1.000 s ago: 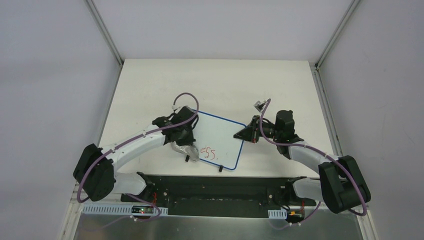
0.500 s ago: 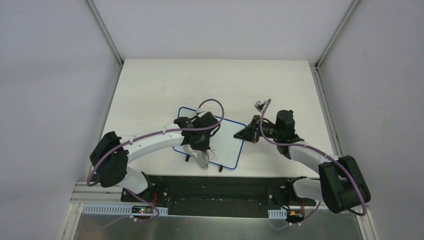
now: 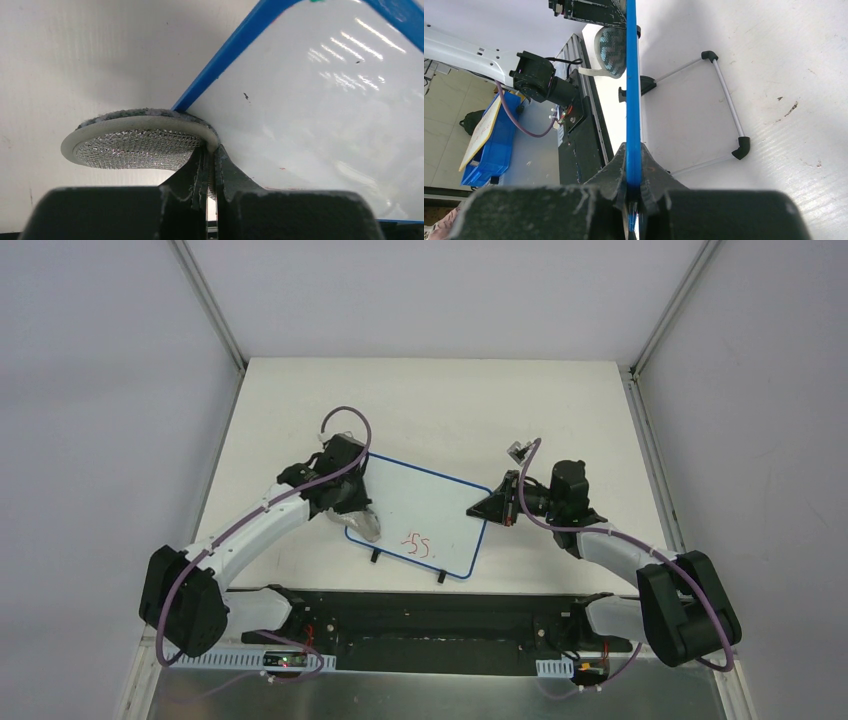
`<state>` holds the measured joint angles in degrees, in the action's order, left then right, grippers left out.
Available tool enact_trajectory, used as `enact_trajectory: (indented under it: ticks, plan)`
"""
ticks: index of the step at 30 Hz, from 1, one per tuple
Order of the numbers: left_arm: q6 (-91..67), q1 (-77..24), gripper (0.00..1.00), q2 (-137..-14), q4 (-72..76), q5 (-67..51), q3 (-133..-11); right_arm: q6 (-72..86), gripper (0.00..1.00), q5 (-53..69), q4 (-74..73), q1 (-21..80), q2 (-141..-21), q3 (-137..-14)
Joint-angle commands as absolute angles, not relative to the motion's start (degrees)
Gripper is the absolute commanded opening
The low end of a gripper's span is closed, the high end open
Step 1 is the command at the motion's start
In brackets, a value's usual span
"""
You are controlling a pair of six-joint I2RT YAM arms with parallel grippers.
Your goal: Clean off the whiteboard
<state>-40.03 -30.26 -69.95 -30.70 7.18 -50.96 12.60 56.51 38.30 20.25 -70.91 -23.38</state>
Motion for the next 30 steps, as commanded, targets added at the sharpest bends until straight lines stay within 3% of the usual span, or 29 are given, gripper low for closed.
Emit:
enact_trajectory:
  ticks: [1, 4, 11, 15, 20, 30]
  plan:
    - [-35.49, -32.16, 0.00, -72.57, -27.46, 10.95, -54.57, 7.68, 0.00, 60.45, 38.41, 20.99, -70.72, -23.27]
    - [-34.54, -38.27, 0.00, -76.24, -29.63, 15.17, -59.87, 7.73, 0.00, 60.43, 38.41, 20.96, -70.76, -23.25]
    - [-36.12, -53.65, 0.00, -88.17, -29.58, 13.09, -72.61, 7.65, 0.00, 60.38, 38.32, 20.99, -70.83, -23.21]
    - [-36.45, -57.05, 0.00, -91.96, -30.32, 11.64, -76.12, 7.65, 0.00, 60.22, 38.30, 20.99, -70.84, -23.20]
    - [-36.37, -54.14, 0.00, -87.89, -30.07, 15.73, -71.15, 7.67, 0.00, 60.26, 38.29, 20.97, -70.97, -23.29]
    - [-35.30, -32.25, 0.00, -73.41, -28.98, 16.68, -53.75, 7.62, 0.00, 60.14, 38.32, 21.09, -70.99, -23.31]
